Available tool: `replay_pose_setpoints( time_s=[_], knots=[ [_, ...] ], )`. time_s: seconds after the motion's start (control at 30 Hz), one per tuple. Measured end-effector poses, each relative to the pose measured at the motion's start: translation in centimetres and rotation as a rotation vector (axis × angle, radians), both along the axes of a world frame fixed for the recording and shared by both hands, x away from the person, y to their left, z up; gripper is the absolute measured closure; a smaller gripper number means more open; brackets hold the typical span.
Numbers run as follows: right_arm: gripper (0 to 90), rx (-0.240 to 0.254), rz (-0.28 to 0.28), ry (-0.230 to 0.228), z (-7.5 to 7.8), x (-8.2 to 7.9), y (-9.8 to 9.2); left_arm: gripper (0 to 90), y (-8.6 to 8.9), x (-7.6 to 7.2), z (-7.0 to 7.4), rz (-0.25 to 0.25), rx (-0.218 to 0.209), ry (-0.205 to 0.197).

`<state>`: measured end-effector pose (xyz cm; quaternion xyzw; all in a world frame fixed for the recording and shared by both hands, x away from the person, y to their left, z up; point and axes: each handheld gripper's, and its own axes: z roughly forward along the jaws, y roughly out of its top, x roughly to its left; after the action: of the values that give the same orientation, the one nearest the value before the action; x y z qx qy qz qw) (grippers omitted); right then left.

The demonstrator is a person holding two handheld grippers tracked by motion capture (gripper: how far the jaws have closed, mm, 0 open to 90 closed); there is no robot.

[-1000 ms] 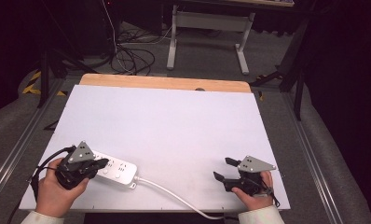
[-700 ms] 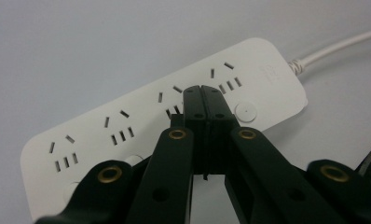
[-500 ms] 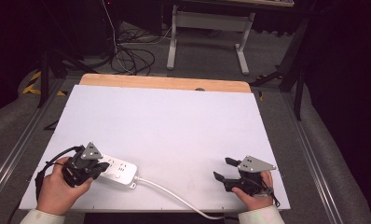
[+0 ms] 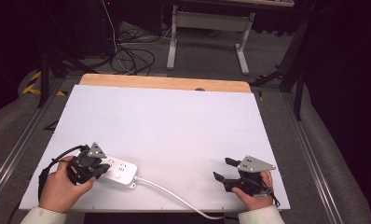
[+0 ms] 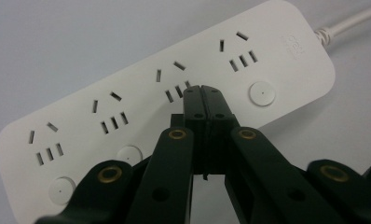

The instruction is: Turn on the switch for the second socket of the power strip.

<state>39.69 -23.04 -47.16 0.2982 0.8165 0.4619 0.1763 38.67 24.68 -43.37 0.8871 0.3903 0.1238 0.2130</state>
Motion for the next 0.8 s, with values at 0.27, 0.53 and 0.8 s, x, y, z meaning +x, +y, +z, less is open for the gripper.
replay_pose_setpoints(
  time_s=[0.27,0.53,0.8],
  knots=[
    [30.1,0.000,0.001,0.001,-0.02,0.02,0.00,89.9,-0.12,0.22,-0.13,-0.002,0.017,0.012],
    [30.1,0.001,0.002,0.002,-0.01,0.00,0.00,89.9,-0.18,0.14,-0.16,-0.007,0.029,0.006],
    [30.1,0.000,0.004,0.002,-0.02,-0.02,0.01,89.9,-0.35,0.05,-0.33,-0.004,0.039,0.001]
  ],
)
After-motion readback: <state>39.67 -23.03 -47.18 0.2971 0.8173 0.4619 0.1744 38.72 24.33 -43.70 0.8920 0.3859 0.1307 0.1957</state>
